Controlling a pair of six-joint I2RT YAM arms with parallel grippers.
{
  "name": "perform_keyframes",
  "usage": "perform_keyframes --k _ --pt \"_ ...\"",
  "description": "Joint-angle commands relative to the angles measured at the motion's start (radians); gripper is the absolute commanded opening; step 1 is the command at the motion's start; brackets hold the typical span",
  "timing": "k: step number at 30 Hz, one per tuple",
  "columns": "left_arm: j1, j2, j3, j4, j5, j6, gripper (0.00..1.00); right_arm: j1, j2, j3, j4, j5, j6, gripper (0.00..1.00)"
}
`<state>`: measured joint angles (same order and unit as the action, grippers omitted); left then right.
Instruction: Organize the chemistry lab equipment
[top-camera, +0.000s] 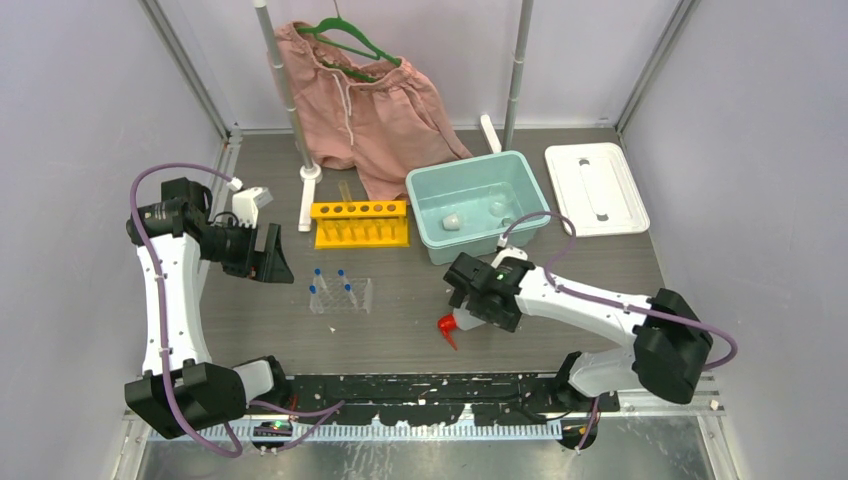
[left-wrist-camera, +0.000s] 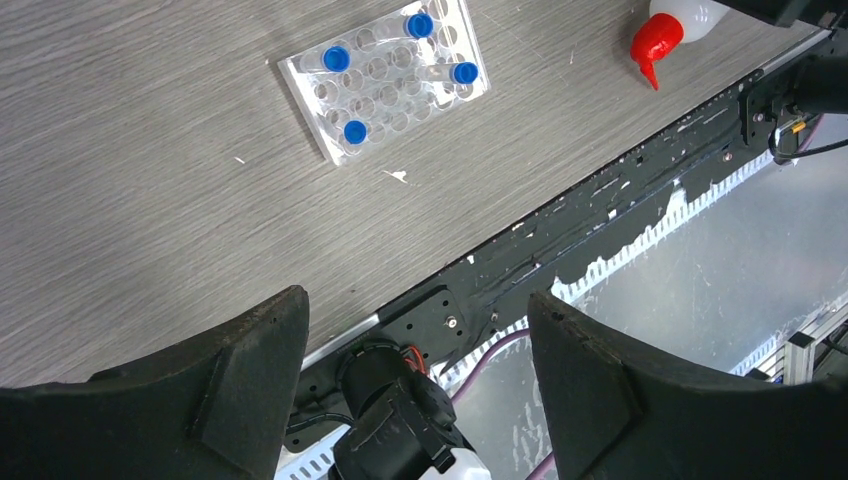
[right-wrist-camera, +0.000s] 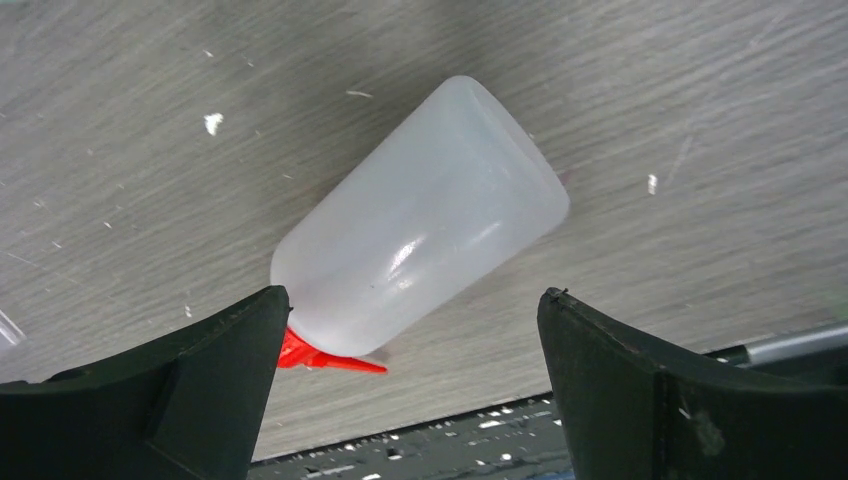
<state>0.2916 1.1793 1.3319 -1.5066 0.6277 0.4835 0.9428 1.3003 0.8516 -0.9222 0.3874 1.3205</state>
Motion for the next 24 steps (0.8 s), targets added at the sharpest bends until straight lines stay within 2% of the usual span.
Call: perform_keyframes --k 1,5,12,16,21,24 --pt "0.000 -0.024 0.021 -0.017 -0.003 0.024 0.80 -0.025 0.056 0.022 0.068 0.011 0.039 1.00" --pt "0.000 -0.030 0.028 -0.022 -0.012 0.028 0.80 -0.036 0.096 -0.007 0.130 0.006 0.036 0.99" --pt "0.000 -0.037 0.026 -0.024 -0.009 0.029 0.80 -0.045 0.062 -0.045 0.119 0.033 0.018 0.86" --pt "0.001 -0.035 0.029 -0.027 -0.002 0.028 0.79 -0.047 -0.030 -0.062 0.085 0.069 -0.018 0.68" --pt "0.001 -0.032 0.035 -0.027 0.003 0.027 0.79 -0.047 -0.166 -0.057 0.011 0.063 -0.099 0.39" --pt "0.000 -0.028 0.043 -0.031 0.004 0.029 0.79 -0.047 -0.262 -0.020 -0.041 0.033 -0.150 0.31"
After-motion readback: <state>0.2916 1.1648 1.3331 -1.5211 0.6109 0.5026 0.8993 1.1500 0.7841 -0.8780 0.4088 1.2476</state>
